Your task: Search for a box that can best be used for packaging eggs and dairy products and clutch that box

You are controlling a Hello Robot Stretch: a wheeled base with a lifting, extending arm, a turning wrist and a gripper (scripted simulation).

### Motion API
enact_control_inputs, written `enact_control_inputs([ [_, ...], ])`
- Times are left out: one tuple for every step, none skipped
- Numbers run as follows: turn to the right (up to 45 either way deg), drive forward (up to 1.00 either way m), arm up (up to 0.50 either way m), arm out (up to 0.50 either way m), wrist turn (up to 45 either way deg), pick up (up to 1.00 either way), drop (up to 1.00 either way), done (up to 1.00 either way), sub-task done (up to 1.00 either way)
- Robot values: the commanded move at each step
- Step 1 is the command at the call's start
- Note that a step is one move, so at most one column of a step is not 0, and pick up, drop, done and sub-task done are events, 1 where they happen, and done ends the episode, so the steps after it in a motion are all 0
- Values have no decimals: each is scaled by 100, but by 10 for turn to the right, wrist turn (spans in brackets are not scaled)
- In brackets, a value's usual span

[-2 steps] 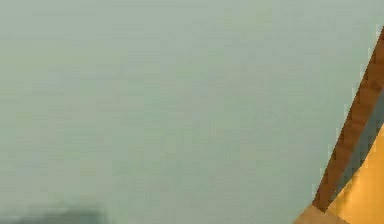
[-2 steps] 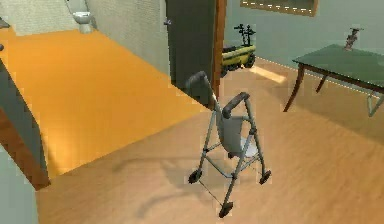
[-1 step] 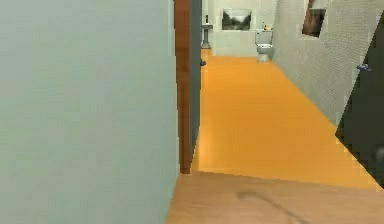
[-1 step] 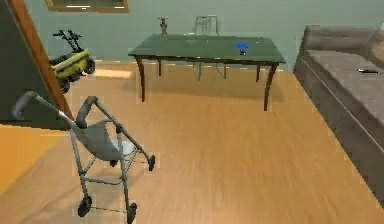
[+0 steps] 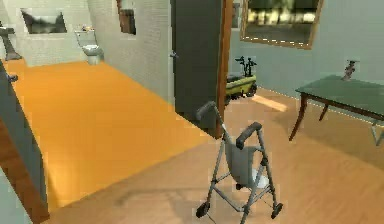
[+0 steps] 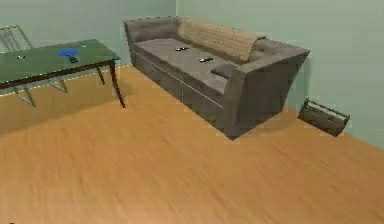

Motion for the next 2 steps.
enact_control_inputs([
  [450,0,0,0,0,0,0,0,0],
  [120,0,0,0,0,0,0,0,0],
])
